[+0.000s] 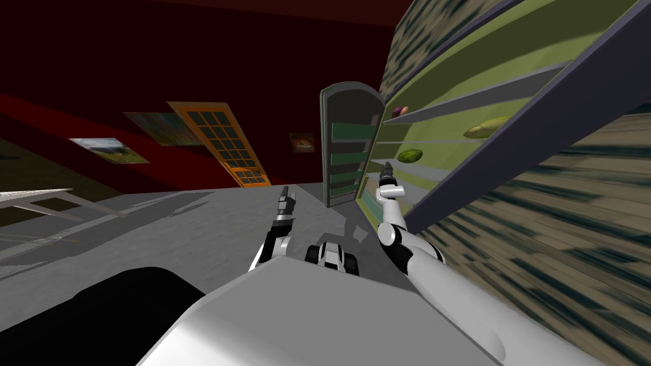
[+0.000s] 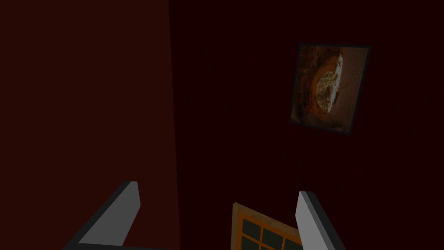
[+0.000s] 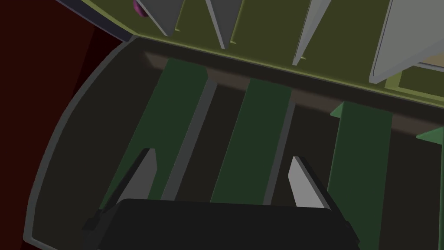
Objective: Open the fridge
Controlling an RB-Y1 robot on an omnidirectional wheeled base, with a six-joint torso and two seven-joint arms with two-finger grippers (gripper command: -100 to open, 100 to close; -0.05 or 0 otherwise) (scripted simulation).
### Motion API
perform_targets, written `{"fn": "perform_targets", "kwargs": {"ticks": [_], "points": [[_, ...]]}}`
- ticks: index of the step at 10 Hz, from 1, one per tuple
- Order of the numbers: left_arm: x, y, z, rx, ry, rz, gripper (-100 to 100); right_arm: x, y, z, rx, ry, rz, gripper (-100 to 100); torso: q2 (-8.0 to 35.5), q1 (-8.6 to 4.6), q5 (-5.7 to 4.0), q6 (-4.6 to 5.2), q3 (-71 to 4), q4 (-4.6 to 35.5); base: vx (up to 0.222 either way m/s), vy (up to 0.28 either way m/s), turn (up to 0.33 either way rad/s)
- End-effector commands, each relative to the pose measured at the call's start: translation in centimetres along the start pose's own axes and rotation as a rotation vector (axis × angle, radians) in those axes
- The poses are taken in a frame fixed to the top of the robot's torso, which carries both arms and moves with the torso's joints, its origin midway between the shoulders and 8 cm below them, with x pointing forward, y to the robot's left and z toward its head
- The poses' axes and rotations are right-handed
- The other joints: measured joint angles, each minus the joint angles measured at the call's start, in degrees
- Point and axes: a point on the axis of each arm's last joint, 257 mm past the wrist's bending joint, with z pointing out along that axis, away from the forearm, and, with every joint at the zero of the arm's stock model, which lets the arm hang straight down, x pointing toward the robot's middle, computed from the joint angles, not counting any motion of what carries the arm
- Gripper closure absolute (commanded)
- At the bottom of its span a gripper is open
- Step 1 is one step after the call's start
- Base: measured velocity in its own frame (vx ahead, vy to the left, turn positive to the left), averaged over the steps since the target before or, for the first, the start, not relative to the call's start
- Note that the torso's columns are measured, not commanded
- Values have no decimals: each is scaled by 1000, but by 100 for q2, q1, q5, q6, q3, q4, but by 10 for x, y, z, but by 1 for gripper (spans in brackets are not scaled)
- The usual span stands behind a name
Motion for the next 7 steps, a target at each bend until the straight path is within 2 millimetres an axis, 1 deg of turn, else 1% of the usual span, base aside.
{"fn": "perform_targets", "kwargs": {"ticks": [1, 2, 3, 4, 5, 6, 7], "points": [[0, 0, 0, 0, 0, 0, 0, -11, -14, 14, -30, 7, 28, -100, -1, 0, -1, 3, 0, -1, -39, -56, 61], [0, 0, 0, 0, 0, 0, 0, -12, -17, 15, -30, 9, 30, -100, 0, -3, 0, 0, -1, 0, -36, -41, 42], [0, 0, 0, 0, 0, 0, 0, -24, -28, 23, -41, 4, 46, -100, 1, 1, -1, 3, 1, -1, -53, -41, 65], [0, 0, 0, 0, 0, 0, 0, -23, -28, 23, -45, 7, 47, -100, 6, 1, 1, -1, 3, 2, -45, -38, 42], [0, 0, 0, 0, 0, 0, 0, -37, -42, 30, -54, -1, 62, -100, 4, 0, 0, 3, 3, 1, -42, -45, 67], [0, 0, 0, 0, 0, 0, 0, -36, -40, 30, -62, 3, 62, -100, 2, -3, 0, 0, 1, 1, -36, -38, 40], [0, 0, 0, 0, 0, 0, 0, -49, -52, 35, -77, -4, 75, -100, -1, -3, -2, 3, 0, -1, -45, -39, 56]]}}
